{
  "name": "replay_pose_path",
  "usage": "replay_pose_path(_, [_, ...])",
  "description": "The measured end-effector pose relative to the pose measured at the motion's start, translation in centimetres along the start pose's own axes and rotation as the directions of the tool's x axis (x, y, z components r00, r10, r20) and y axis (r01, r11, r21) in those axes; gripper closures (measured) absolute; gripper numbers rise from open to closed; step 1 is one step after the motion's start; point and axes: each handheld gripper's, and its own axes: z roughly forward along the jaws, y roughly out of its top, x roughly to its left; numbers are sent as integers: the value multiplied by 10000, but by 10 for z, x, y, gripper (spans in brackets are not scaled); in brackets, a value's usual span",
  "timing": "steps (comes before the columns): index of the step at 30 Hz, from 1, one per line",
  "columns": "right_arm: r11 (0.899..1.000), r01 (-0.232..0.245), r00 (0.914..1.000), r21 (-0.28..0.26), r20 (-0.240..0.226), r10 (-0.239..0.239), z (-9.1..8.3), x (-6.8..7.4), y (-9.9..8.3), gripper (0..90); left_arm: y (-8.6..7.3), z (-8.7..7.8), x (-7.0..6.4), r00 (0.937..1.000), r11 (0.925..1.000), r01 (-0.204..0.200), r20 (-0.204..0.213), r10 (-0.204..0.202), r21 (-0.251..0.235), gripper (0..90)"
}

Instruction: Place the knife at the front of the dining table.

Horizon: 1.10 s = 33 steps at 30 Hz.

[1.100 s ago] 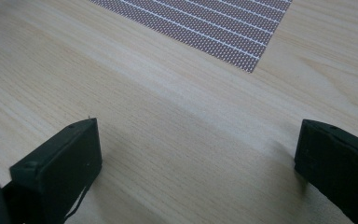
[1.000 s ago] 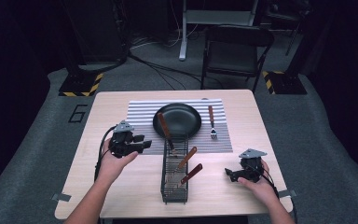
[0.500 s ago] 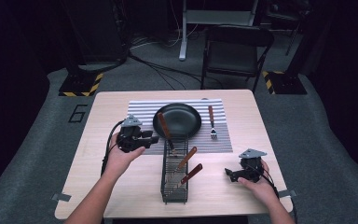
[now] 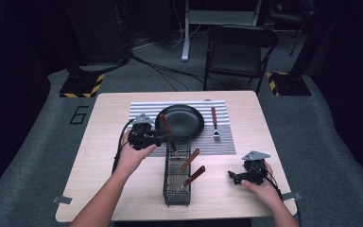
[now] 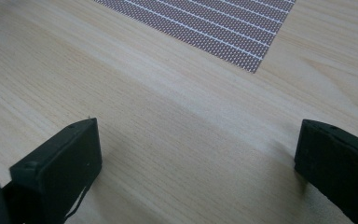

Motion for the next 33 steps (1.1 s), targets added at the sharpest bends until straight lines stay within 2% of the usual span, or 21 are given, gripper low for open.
replay_pose_path(7, [10000,91,10000,-6,-25,-91,0,0,0,0,0,9,1,9999,9999,-114,54,113,112,659])
replay_pose_path(12, [9999,109,9999,-8,-42,-109,0,0,0,0,-1,13,0,9999,9999,-103,55,103,5,703])
replay_pose_path(24, [10000,92,9999,8,-72,-92,0,0,0,0,-1,7,-12,9959,9974,-711,-562,702,-140,736])
replay_pose_path(29, [10000,97,9999,6,-81,-97,0,0,0,0,-1,7,-16,9953,9957,-890,-408,880,-237,750])
replay_pose_path(33, [10000,75,9999,3,-98,-75,0,1,0,0,0,8,-19,9972,9966,-748,-38,747,-355,772])
